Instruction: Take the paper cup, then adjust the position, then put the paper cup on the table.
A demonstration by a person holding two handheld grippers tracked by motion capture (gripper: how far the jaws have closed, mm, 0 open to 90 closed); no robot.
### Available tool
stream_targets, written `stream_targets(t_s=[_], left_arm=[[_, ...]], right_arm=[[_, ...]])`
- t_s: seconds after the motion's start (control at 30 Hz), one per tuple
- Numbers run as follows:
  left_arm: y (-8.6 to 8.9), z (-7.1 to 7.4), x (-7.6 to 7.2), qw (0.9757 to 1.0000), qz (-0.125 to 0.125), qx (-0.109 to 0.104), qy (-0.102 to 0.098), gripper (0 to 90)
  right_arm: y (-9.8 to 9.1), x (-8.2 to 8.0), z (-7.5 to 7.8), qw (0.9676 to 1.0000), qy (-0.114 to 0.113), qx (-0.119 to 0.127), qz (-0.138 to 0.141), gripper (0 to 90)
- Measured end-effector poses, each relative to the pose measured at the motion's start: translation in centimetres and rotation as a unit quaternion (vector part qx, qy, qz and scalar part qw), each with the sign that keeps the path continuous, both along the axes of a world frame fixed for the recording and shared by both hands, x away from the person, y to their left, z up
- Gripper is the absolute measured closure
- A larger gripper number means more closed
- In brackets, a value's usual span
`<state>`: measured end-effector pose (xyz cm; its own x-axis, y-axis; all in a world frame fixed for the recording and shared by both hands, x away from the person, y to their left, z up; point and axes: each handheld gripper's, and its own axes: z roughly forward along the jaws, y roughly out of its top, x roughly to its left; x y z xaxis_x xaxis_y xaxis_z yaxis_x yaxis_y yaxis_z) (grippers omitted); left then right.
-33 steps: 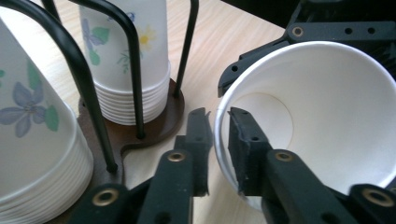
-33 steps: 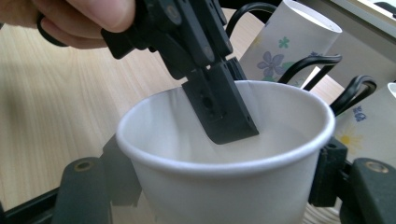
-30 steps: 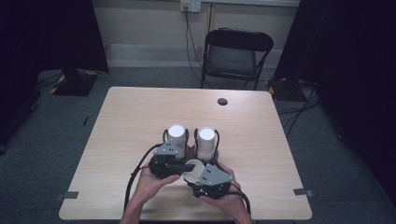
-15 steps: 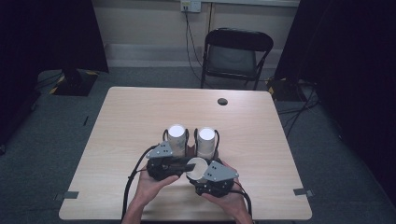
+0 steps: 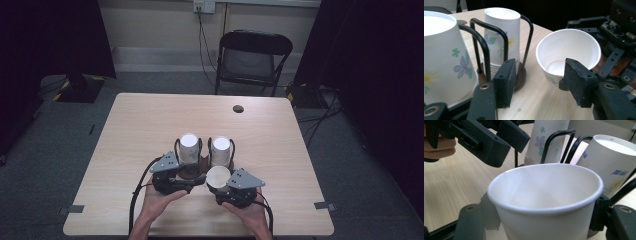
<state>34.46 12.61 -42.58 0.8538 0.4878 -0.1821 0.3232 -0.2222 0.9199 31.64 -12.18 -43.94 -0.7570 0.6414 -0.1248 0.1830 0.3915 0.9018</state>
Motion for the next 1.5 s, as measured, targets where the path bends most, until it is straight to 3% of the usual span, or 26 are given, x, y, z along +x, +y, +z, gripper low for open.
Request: stream_targets(t_s=[0.1, 0.37, 0.7, 0.8, 0.87, 1.03, 1.1, 1.2, 1.5], left_arm=[[0.2, 0.0, -0.2, 0.9998, 0.011, -0.001, -0.014, 41.0], [0.8, -0.3, -0.3, 0.9989, 0.041, 0.011, -0.022, 36.5], [2.3, -0.7, -0.4, 0.9957, 0.086, 0.017, -0.029, 32.0], [2.7, -0.9, -0.3, 0.9955, 0.093, 0.003, -0.020, 31.6], [3.0, -1.1, -0.3, 0.9938, 0.107, 0.017, -0.024, 30.7], [3.5, -1.8, -0.4, 0.9940, 0.105, 0.004, -0.028, 28.6], [3.7, -1.6, -0.7, 0.9930, 0.111, 0.017, -0.035, 26.6], [4.0, -1.5, -1.0, 0.9935, 0.107, 0.014, -0.037, 26.4], [6.0, -2.7, -1.4, 0.9908, 0.132, 0.005, -0.031, 23.0]], right_arm=[[-0.3, 0.0, 0.0, 1.0000, 0.001, 0.004, -0.006, 30.4], [-1.5, 0.0, -0.2, 0.9996, 0.001, 0.015, -0.024, 30.5], [-3.0, 0.3, 0.0, 0.9981, 0.002, 0.035, -0.050, 30.7], [-3.5, 0.4, 0.0, 0.9976, 0.005, 0.042, -0.055, 31.0], [-3.9, 0.4, 0.1, 0.9971, 0.009, 0.049, -0.057, 31.1], [-4.8, 0.6, 0.2, 0.9957, 0.010, 0.059, -0.071, 31.1], [-5.1, 0.6, 0.3, 0.9951, 0.009, 0.063, -0.075, 31.2], [-5.5, 0.8, 0.3, 0.9943, 0.009, 0.068, -0.082, 31.2], [-7.0, 1.3, 0.7, 0.9910, 0.003, 0.078, -0.109, 31.1]])
